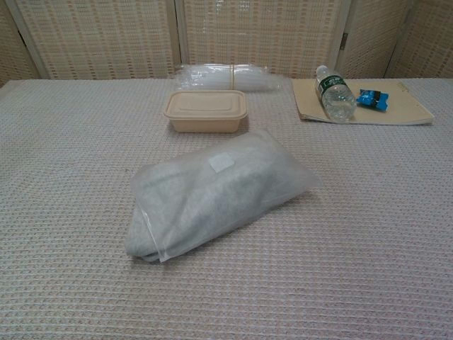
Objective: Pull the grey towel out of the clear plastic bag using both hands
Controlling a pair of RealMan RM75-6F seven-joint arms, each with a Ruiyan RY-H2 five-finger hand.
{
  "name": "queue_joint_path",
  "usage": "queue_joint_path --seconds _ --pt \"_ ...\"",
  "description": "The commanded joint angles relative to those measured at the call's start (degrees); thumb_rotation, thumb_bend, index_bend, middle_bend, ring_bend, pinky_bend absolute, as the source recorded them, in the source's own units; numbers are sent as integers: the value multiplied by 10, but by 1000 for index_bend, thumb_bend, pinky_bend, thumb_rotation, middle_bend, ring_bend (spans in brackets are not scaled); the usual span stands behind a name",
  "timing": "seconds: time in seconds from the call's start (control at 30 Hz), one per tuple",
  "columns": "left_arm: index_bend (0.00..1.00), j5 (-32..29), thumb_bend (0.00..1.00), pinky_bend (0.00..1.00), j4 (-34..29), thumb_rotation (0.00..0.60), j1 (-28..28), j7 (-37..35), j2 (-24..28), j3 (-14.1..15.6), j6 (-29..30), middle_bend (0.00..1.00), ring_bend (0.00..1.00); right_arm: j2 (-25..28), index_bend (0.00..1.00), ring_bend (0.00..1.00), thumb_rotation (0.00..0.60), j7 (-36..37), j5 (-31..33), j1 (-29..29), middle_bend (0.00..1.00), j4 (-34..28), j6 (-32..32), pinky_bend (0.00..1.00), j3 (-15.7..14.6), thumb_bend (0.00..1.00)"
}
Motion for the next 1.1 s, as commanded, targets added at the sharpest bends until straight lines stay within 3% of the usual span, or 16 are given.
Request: queue_joint_path --seconds 0.03,0.2,0.33,0.53,0.8,1.1 --pt "176 3 168 54 0 600 0 0 0 2 -1 0 0 3 0 0 600 0 4 1 0 -2 -8 0 2 155" --pt "220 53 168 43 16 600 -6 -38 -13 16 16 1 0 6 0 0 600 4 -1 4 0 -2 -22 0 0 154" --pt "336 115 168 19 47 600 -14 -113 -40 43 32 21 0 6 0 0 600 7 -12 5 0 -1 -27 0 -5 155" --pt "452 163 187 10 113 600 -25 -179 -120 65 45 43 0 1 0 0 600 -3 -19 8 0 0 -38 0 -7 154" --pt "491 145 190 3 164 600 -46 -184 -206 61 2 46 0 -8 0 0 600 -26 -30 7 0 6 -41 0 -9 154" --pt "504 156 235 2 239 600 -64 -150 -296 51 13 50 0 -7 0 0 600 -29 -22 11 0 3 -61 0 -8 155"
